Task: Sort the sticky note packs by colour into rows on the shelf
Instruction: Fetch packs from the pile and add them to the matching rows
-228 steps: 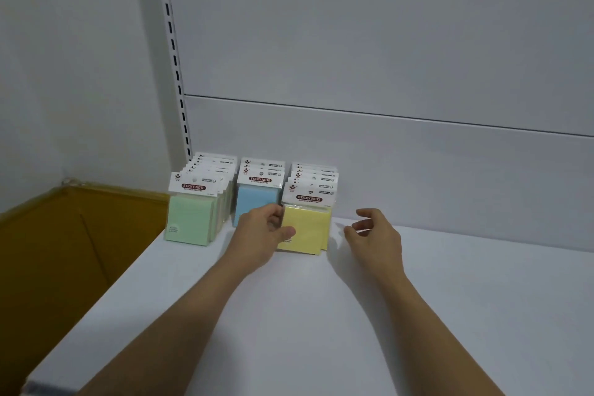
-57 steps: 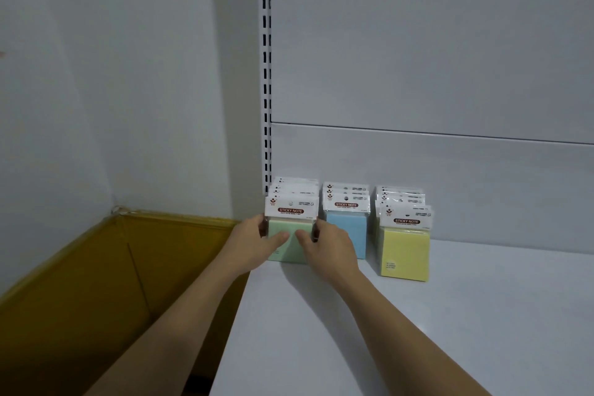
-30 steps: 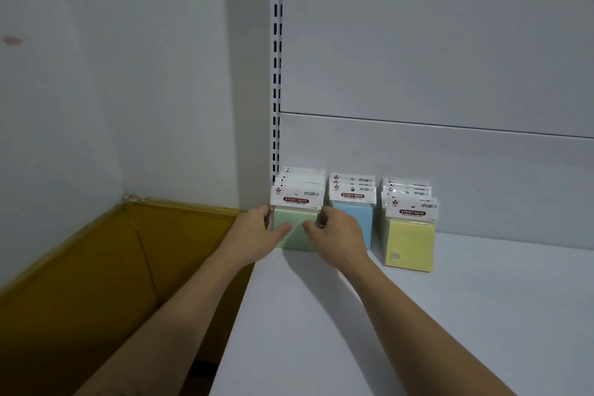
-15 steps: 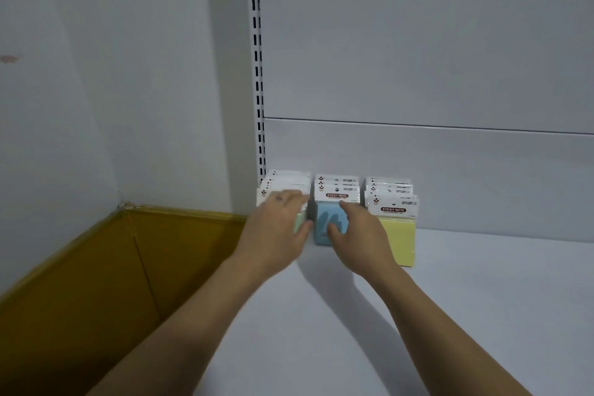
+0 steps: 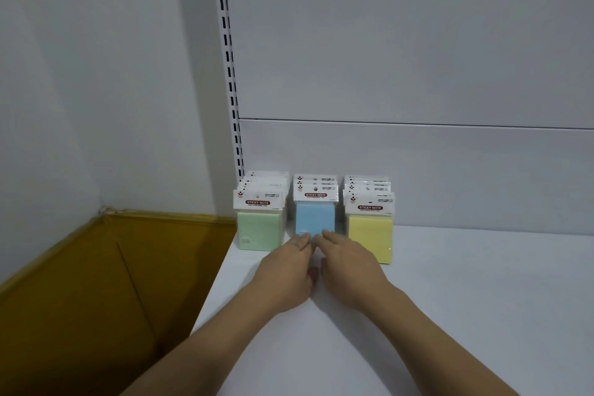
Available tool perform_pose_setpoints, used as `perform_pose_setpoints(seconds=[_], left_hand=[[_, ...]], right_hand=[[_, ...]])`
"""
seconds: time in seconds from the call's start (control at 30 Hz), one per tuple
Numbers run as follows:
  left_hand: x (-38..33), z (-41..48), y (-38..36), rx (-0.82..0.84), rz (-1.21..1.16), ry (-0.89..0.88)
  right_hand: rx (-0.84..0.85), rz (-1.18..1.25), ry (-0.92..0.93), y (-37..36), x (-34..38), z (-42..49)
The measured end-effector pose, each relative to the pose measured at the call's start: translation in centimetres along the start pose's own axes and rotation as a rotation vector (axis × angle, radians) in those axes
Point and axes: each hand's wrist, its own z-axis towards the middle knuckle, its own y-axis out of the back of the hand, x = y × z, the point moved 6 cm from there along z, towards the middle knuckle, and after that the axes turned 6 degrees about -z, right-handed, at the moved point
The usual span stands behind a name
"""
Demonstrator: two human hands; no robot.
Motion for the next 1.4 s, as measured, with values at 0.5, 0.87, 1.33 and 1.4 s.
perform_pose_setpoints(seconds=[0.5,0.87,1.33,1.4], left_hand=[[-0.7,4.9,-0.4,-0.26,0.268,-0.01],[-0.6,7.0,0.8,-0.397,0.256,-0.022],[-0.2,6.9,0.6,-0.473,0.227,-0.026],[-0.1,6.5,0.3,-0.467,0.211,-0.034]], right_hand=[[-0.37,-0.12,-0.167,1.1,-6.2,-1.4],[-0.463,-0.099,-0.139,-0.2,-5.3,-1.8],[-0.523,-0.085,-0.158,-0.5,-6.9,-2.4],[-0.509,-0.095,-0.165,-0.6,-7.4,-2.4]])
